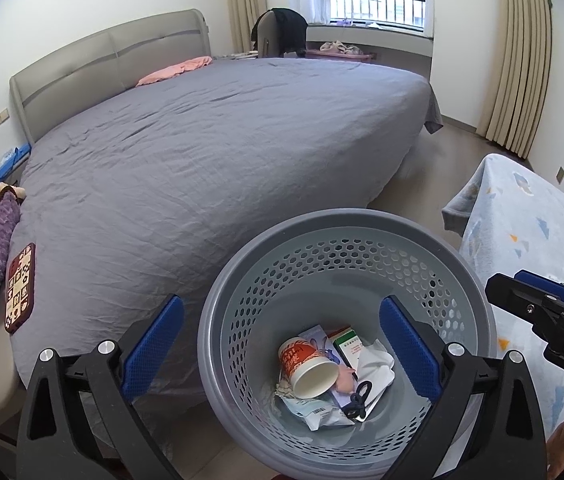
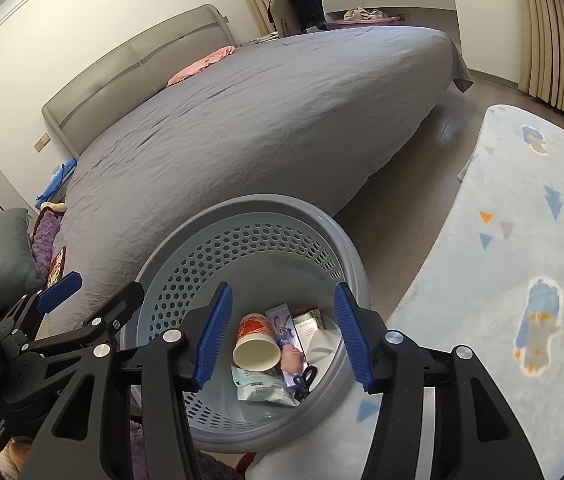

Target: Collect trash

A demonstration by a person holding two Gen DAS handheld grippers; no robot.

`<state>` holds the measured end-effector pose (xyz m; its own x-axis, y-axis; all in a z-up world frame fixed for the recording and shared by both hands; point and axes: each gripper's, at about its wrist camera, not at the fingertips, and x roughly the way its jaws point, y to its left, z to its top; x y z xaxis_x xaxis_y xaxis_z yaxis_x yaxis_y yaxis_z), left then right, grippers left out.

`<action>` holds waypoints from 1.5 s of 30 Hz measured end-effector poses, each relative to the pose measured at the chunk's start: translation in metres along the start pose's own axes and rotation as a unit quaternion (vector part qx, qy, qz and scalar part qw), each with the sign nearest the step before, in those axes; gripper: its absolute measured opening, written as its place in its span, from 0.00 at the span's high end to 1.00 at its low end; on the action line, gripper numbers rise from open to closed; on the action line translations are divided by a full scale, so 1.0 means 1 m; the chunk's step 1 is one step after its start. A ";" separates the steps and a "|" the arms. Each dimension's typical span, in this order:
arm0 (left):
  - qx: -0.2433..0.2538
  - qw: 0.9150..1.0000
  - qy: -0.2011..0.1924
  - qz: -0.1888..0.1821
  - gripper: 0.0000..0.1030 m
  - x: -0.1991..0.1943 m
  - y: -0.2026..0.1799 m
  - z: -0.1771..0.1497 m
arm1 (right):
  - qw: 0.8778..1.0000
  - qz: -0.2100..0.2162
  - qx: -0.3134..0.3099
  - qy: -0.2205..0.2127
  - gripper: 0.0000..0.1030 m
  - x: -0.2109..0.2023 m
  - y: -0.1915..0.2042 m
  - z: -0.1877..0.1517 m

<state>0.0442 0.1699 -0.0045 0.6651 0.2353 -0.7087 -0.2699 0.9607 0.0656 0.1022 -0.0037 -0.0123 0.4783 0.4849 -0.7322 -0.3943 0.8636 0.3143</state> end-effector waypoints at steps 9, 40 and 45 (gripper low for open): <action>0.001 1.000 0.000 0.005 0.06 0.001 0.000 0.000 | 1.000 -0.002 -0.001 0.001 0.50 -0.001 0.000 0.001; -0.005 1.000 0.001 0.008 0.06 -0.001 0.002 0.000 | 1.000 -0.007 -0.007 0.001 0.50 0.000 0.004 -0.001; -0.006 1.000 0.001 0.009 0.06 0.000 0.001 0.000 | 1.000 -0.007 -0.007 0.001 0.50 0.000 0.004 -0.002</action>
<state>0.0438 0.1711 -0.0045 0.6580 0.2521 -0.7096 -0.2898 0.9545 0.0704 0.0989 -0.0001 -0.0122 0.4819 0.4721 -0.7382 -0.3987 0.8683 0.2951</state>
